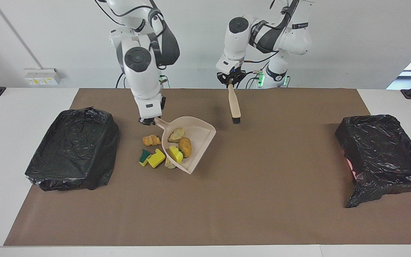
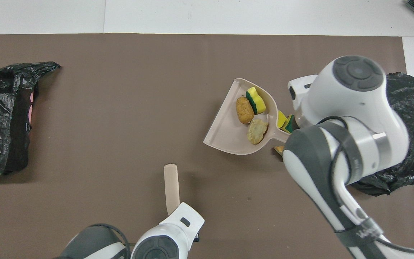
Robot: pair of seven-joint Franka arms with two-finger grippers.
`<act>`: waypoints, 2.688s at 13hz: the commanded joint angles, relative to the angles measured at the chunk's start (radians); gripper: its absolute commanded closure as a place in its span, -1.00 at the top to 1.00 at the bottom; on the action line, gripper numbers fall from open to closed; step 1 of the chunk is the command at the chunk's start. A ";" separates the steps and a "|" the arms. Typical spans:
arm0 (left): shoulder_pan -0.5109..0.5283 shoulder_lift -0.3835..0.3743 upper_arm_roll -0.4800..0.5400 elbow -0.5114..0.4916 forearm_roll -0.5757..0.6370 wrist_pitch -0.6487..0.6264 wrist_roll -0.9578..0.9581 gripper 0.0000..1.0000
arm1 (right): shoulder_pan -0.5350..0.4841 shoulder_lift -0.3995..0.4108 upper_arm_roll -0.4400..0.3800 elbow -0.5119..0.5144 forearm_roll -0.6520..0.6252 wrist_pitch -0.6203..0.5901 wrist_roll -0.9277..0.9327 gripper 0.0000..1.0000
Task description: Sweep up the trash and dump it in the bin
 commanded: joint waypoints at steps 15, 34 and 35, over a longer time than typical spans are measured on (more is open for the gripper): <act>-0.252 -0.034 0.013 -0.247 -0.151 0.302 -0.058 -1.00 | -0.745 0.158 -0.017 0.231 -0.148 0.091 -1.163 -1.00; -0.129 0.044 0.021 -0.176 -0.148 0.222 0.021 -0.17 | -0.568 0.153 -0.002 0.193 -0.662 0.355 -1.278 -1.00; -0.097 0.052 0.021 -0.146 -0.142 0.175 0.086 -0.04 | -0.564 0.149 -0.002 0.184 -0.674 0.367 -1.292 -1.00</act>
